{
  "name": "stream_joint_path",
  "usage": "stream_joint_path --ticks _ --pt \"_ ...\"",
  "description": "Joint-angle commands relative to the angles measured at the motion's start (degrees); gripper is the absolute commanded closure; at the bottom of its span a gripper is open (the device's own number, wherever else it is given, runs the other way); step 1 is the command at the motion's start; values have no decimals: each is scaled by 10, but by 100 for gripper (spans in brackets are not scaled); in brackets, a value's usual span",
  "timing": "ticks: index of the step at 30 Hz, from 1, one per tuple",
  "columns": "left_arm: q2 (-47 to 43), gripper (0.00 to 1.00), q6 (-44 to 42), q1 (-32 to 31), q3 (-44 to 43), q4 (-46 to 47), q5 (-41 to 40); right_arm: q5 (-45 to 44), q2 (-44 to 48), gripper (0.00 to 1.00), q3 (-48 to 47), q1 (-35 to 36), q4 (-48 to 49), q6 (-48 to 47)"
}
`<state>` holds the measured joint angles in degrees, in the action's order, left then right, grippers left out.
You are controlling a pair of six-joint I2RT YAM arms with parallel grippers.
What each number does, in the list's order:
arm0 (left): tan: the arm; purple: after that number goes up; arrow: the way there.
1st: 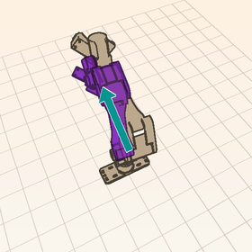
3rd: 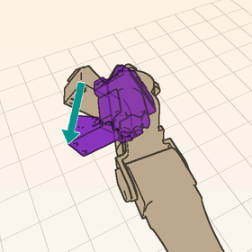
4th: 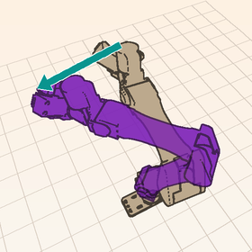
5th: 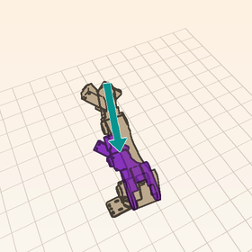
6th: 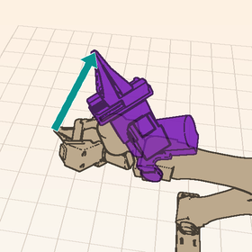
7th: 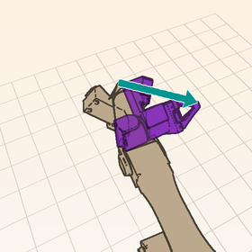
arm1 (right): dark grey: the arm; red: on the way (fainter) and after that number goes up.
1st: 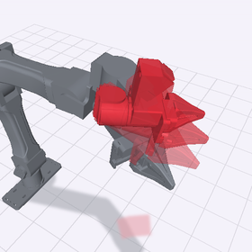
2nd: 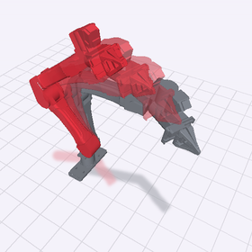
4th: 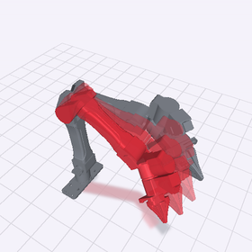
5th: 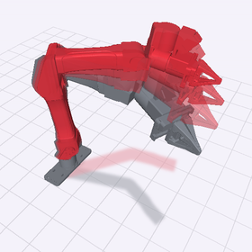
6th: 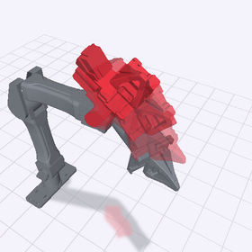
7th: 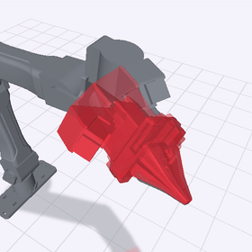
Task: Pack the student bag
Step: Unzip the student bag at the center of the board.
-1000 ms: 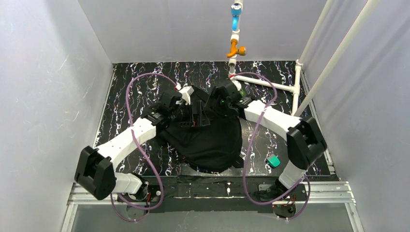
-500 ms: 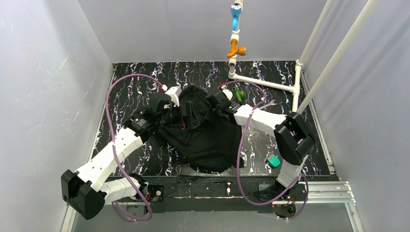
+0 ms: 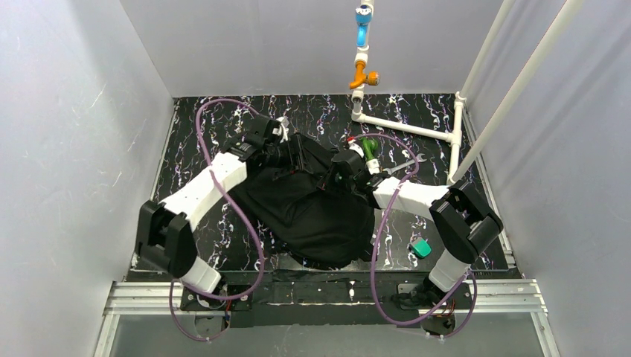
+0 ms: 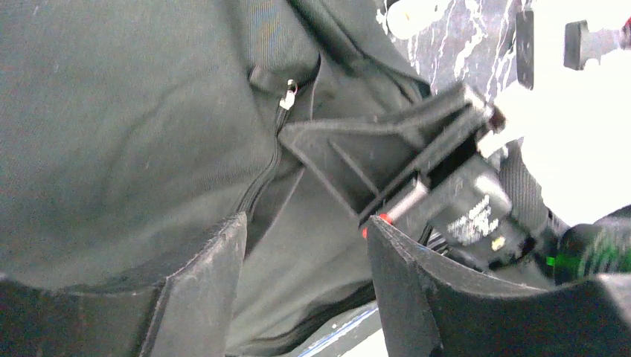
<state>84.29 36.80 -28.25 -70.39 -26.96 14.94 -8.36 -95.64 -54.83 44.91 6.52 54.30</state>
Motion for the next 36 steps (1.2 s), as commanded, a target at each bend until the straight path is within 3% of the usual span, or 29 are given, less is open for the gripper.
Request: stream_joint_path --ticks 1,5,16,20,25,30,33,36 --pt "70 43 25 13 -66 -1 74 34 19 99 9 -3 77 -14" --pt "129 44 38 12 -86 14 89 43 21 99 13 -4 86 -12" --pt "194 40 -53 1 -118 16 -1 59 29 99 20 -7 101 -10" --pt "214 50 -23 2 -111 53 41 62 31 99 21 -8 102 -9" --pt "228 60 6 0 -126 42 1 66 31 99 20 -8 103 -7" --pt "238 64 42 -2 -139 1 -65 71 27 99 21 -8 103 -5" --pt "249 58 72 -5 -148 -25 -89 71 27 99 21 -8 103 -4" --pt "260 59 107 -5 -158 -46 -115 72 24 99 19 -8 104 -1"
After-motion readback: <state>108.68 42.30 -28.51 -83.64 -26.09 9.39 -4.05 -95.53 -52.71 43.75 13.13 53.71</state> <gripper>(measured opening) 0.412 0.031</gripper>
